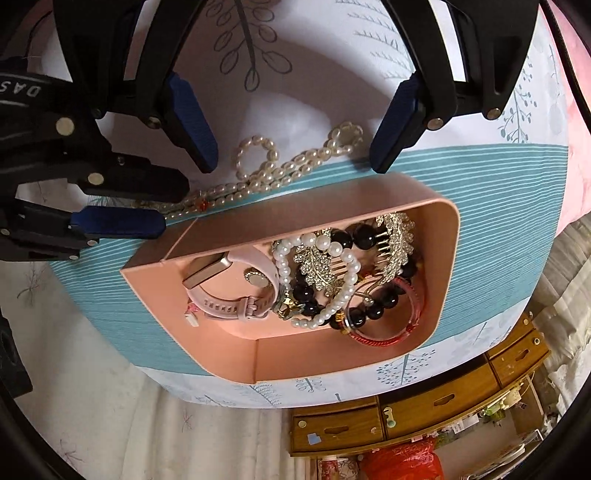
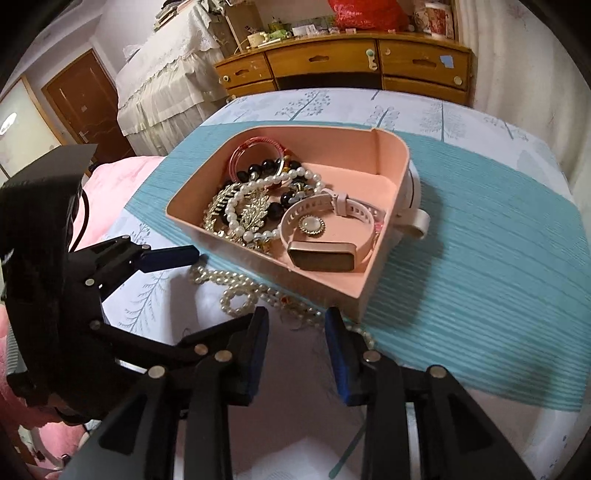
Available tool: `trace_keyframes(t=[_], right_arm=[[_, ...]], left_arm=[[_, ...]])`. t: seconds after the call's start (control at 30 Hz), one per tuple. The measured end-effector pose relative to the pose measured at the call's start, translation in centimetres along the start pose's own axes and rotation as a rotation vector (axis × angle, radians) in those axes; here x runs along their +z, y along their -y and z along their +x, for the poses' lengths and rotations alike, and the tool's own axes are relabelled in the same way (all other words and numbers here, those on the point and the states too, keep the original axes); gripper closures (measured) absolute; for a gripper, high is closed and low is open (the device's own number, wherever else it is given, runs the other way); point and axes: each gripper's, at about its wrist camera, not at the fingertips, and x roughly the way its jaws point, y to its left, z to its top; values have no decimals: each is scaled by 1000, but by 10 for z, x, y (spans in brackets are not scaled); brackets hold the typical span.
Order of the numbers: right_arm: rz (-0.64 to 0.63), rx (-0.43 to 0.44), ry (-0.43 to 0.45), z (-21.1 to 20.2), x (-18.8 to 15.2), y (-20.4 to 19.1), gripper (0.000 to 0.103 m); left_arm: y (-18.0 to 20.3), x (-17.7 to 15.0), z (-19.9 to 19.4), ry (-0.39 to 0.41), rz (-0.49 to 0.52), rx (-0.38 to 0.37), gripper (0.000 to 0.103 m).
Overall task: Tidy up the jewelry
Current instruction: 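Grasp the pearl necklace on the cloth with the left tool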
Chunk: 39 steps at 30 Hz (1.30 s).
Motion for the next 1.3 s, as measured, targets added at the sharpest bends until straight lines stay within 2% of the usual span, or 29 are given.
trace_keyframes(t=[0.23,0.3,0.37,0.4,0.47,0.53,0.63,0.87,1.07,1.3], right_arm=[[-29,-22,10,5,7,4,71],[-74,-28,21,4,6,0,71],[-124,-31,34,1,4,-5,71],[-148,-35,36,1,3,-7,71],[-175,-40,32,0,2,-11,71],[-189,-35,31,0,3,-14,71],[-215,-38,31,0,2,-17,71],[-262,-103,13,3,-5,-24,71],[-292,-122,7,6,-9,-29,71],[-354,-99,8,5,-12,-45,71]], left_arm=[[4,0,1,33,13,0,20],[6,-2,-1,45,25,-15,28],[13,-6,-6,69,68,-35,51],[17,-8,-8,78,92,-47,57],[26,-10,-11,84,126,-62,80],[32,-12,-13,81,145,-72,94],[34,-16,-16,72,126,-60,95],[14,-29,-26,44,-6,-66,95],[-3,-36,-31,36,-124,-102,99],[-4,-37,-29,41,-164,-100,100]])
